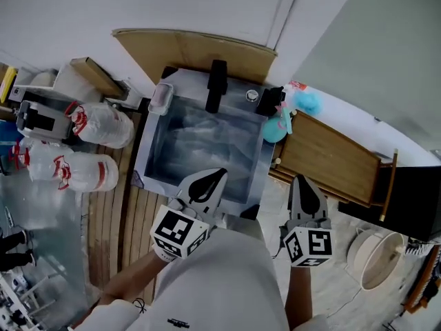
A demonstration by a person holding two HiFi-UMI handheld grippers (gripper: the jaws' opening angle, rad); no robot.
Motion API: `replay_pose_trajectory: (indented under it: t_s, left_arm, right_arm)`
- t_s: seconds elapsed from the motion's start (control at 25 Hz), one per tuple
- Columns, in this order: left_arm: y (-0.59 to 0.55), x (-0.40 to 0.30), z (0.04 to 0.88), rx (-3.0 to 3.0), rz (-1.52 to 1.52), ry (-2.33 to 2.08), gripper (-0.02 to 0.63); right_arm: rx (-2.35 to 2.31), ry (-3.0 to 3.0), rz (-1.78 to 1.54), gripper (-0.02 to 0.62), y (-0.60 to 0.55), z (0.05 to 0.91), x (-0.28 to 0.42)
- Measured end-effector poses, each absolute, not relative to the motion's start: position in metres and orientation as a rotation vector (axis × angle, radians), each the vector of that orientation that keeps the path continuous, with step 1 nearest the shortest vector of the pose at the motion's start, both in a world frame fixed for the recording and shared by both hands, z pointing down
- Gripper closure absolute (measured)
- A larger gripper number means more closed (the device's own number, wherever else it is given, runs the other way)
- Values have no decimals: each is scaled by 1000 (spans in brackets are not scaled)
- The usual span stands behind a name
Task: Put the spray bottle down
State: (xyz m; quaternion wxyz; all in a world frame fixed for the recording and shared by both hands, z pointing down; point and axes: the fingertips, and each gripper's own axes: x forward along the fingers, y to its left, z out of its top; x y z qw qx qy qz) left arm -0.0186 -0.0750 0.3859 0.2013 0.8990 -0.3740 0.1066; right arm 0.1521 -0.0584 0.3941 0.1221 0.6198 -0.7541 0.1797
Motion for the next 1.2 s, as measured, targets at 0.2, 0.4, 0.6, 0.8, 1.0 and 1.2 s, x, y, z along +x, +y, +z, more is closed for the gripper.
replay_pose_trajectory:
  t_s: [0.2,0.4,0.6,0.8,1.0,1.2]
  left_arm:
    - [-64,-20,368,2534,268,-1037,601]
    - [-49,-18,364,2555,289,-1025,601]
    - [-43,-19,367,2580,313,-1035,601]
    - [-44,-23,366,2578,316,-1046,601]
    - [-42,-24,364,2577,306,-1048,601]
    - [-43,-27,363,2576,305,-1056,602]
  right_arm:
    - [1794,-2225,474,578,-36,376,138]
    - [1792,-2255,549,578,-22,388,125]
    - [1765,-2285,526,580,-20,388,112]
    - [1738,-2300,457,580,-24,383,101]
    - [1762,-2262,426,581,-22,382,102]
    - [1769,-2247,403,581,-21,379,102]
